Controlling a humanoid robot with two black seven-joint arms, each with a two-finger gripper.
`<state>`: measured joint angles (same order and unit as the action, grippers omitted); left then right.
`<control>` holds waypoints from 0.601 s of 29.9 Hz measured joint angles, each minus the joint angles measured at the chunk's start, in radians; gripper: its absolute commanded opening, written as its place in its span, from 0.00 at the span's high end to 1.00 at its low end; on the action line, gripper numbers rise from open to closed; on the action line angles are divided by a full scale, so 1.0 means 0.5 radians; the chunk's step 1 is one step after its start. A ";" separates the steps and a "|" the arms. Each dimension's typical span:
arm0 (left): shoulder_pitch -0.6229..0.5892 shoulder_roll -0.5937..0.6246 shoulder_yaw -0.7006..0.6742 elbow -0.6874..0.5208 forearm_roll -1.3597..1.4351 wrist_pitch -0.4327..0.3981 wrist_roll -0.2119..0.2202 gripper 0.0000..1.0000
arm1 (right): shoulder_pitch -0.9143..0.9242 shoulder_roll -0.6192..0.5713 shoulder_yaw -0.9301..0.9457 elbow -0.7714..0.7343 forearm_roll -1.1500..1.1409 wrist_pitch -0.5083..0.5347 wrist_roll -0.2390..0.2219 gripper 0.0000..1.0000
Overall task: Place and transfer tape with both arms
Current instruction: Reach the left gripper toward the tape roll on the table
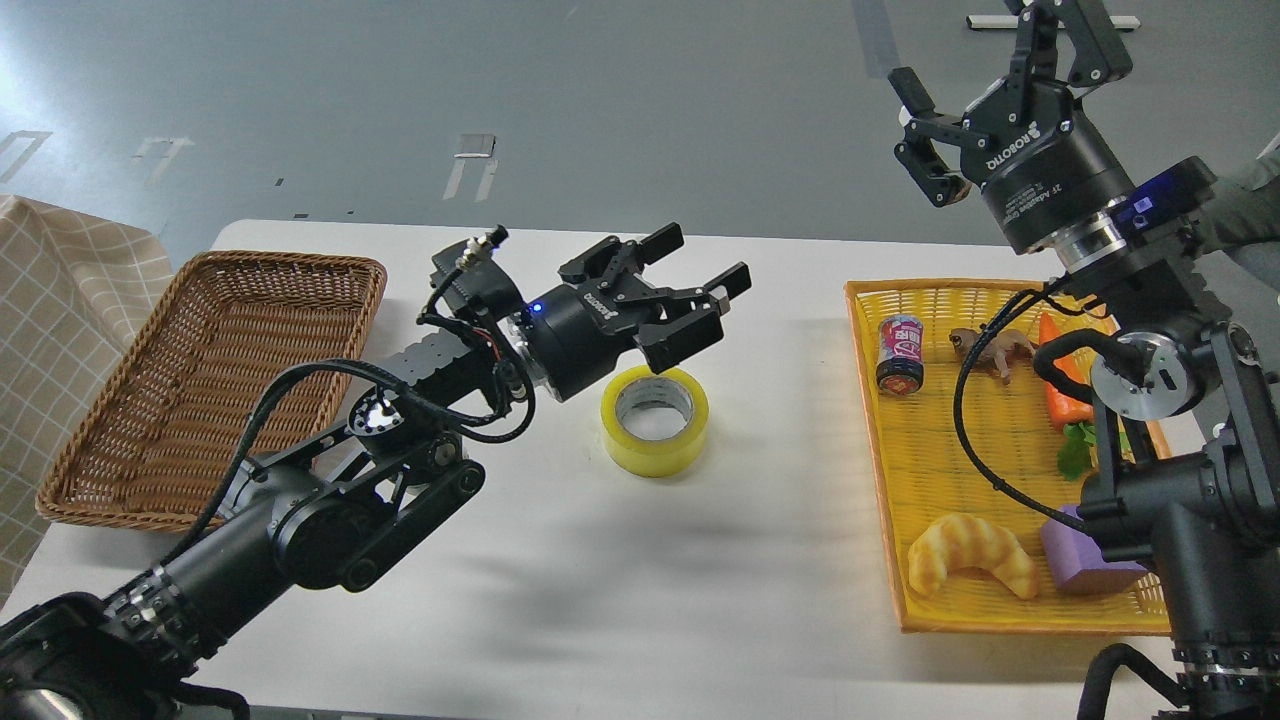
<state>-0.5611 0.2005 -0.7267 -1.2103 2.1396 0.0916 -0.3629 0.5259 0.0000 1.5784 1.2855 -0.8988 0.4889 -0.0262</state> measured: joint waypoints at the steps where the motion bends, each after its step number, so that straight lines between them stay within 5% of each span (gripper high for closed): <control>1: -0.015 -0.001 0.034 0.042 0.002 0.009 0.000 0.02 | -0.003 0.000 0.000 0.002 0.000 0.000 0.000 0.01; 18: -0.113 -0.002 0.291 0.644 -0.020 0.025 -0.016 0.02 | -0.015 0.000 0.008 0.015 0.000 0.000 -0.006 0.01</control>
<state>-0.6174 0.1995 -0.5810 -0.8885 2.1298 0.1041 -0.3708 0.5184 0.0000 1.5824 1.2931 -0.8988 0.4888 -0.0291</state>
